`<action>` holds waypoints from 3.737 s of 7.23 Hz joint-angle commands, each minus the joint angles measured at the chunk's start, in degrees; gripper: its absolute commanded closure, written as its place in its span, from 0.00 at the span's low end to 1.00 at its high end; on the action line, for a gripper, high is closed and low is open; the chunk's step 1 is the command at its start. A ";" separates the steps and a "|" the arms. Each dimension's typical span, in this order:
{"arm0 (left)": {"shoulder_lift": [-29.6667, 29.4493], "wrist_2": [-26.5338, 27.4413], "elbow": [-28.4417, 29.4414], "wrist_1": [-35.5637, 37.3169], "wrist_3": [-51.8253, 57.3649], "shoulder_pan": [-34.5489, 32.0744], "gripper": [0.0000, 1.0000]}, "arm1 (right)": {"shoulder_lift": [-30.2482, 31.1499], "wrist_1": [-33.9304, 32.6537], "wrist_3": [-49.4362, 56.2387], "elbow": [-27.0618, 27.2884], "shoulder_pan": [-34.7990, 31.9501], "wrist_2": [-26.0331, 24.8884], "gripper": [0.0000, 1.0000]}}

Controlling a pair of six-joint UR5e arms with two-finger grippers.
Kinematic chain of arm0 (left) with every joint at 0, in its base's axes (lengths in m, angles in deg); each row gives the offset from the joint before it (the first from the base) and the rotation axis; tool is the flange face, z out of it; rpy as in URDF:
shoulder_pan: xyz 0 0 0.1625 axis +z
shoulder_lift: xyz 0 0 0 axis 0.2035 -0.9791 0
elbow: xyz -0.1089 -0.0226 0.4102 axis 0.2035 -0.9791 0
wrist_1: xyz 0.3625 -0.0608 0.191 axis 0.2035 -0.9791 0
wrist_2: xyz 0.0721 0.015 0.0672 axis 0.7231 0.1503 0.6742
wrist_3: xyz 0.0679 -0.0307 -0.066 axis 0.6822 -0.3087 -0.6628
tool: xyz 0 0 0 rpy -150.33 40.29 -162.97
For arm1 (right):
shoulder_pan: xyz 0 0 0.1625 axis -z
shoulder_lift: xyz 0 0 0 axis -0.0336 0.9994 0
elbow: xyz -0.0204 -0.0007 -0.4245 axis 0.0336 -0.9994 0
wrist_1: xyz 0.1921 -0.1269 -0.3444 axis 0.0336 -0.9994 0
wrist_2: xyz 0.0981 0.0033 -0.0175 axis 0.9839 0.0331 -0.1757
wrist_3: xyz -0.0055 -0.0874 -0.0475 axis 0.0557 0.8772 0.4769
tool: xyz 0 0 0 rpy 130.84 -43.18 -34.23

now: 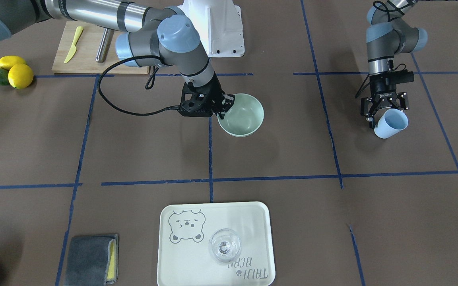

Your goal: Pour ice into bowl

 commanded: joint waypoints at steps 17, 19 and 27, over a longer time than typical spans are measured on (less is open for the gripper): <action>-6.36 -4.17 -11.95 -3.89 25.76 -9.46 1.00 | -5.68 4.72 0.21 -6.87 0.48 -3.59 0.00; -8.11 1.28 -11.95 -2.83 35.67 -8.41 1.00 | 2.15 4.90 0.73 0.27 -2.06 -0.96 0.00; -21.83 14.93 -17.20 35.51 36.06 5.30 1.00 | 12.72 5.51 4.50 8.46 -7.26 5.38 0.00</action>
